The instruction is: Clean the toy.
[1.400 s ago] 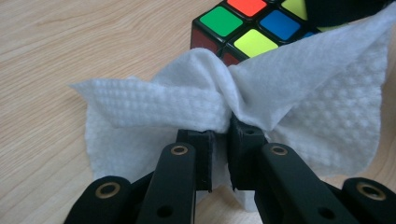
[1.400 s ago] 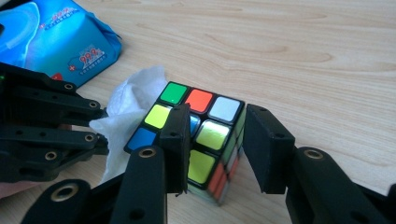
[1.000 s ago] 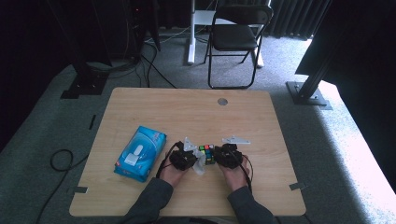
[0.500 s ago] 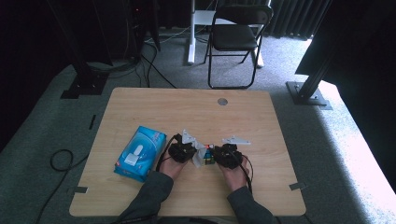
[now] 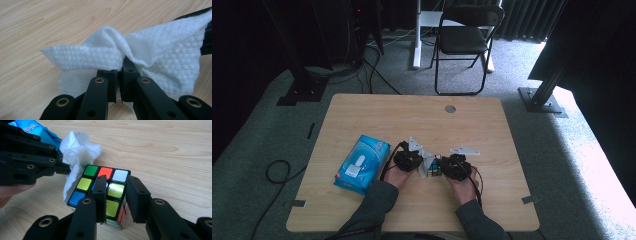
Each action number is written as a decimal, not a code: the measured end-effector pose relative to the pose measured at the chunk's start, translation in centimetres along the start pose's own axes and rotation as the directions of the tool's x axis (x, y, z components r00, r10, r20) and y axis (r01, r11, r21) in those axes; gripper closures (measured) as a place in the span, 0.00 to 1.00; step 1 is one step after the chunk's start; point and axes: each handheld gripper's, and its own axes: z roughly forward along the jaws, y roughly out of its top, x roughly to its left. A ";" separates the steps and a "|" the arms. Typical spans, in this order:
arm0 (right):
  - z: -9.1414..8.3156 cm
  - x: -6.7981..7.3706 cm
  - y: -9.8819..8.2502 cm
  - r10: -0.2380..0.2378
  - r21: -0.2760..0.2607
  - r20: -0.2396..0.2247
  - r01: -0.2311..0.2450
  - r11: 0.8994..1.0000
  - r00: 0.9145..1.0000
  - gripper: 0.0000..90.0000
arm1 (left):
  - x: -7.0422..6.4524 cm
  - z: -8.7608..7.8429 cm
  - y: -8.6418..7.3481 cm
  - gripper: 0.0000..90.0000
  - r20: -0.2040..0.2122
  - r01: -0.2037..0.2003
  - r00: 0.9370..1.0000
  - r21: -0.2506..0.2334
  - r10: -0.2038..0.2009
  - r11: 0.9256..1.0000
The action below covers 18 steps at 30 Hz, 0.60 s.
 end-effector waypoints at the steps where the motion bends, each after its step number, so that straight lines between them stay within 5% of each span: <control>1: 0.0 0.0 0.0 -0.001 0.000 0.000 0.001 1.000 1.000 0.78 | 0.0 0.1 0.0 0.95 -0.003 0.001 1.000 0.001 -0.001 1.000; 11: 0.0 0.0 -0.1 0.001 -0.009 0.003 -0.001 1.000 1.000 0.78 | -0.2 1.6 -0.9 0.95 -0.025 0.004 1.000 0.063 -0.002 0.998; 14: 0.0 0.1 -0.1 0.000 -0.010 0.004 0.000 1.000 1.000 0.78 | -0.4 2.3 -1.3 0.95 -0.039 -0.024 0.999 0.101 0.028 0.995; 18: 0.0 0.1 -0.1 0.001 -0.011 0.004 -0.001 1.000 1.000 0.78 | -0.5 2.4 -1.4 0.94 -0.048 -0.029 0.998 0.096 0.034 0.995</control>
